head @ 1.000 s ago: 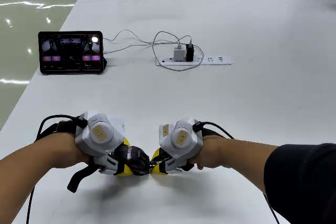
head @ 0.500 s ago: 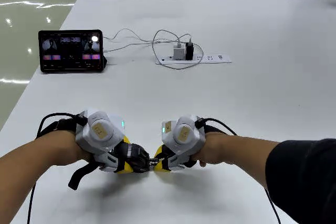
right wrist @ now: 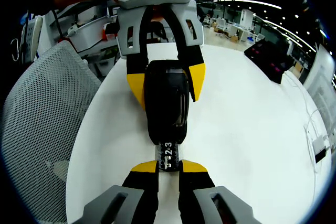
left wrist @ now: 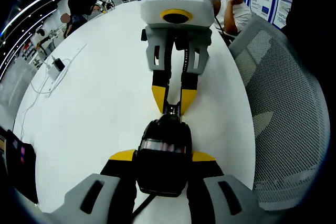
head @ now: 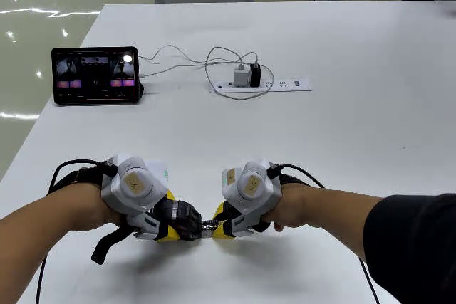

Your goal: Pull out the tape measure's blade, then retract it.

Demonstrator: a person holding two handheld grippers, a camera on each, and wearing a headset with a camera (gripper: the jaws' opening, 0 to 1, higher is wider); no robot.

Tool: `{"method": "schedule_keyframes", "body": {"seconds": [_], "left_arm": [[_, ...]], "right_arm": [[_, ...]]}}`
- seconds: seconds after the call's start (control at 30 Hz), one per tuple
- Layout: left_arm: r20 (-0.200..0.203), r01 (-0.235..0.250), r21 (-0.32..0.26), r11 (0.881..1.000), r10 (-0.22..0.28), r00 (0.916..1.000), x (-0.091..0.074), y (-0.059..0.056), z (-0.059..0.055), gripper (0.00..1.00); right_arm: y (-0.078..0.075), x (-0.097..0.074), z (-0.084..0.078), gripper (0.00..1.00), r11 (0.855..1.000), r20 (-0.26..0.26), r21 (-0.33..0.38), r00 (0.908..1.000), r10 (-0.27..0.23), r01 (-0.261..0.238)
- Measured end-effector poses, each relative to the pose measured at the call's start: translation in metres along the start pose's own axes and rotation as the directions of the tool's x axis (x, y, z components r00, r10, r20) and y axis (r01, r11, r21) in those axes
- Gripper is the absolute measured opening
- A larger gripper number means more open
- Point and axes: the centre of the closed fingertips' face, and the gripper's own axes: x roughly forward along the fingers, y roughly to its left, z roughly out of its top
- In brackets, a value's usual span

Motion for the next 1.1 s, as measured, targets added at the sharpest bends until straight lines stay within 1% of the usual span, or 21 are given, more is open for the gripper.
{"method": "schedule_keyframes", "body": {"seconds": [0.47, 1.1], "left_arm": [[0.003, 0.001, 0.0, 1.0, -0.001, 1.0, 0.001, 0.001, 0.0, 0.31], [0.005, 0.009, 0.011, 1.0, -0.009, 1.0, 0.001, 0.0, 0.001, 0.31]], "right_arm": [[0.0, -0.005, -0.005, 0.1, 1.0, -0.01, -0.001, 0.9999, -0.003, 0.003], [0.0, -0.013, -0.014, 0.1, 1.0, -0.02, 0.025, 0.9998, -0.008, 0.008]]}}
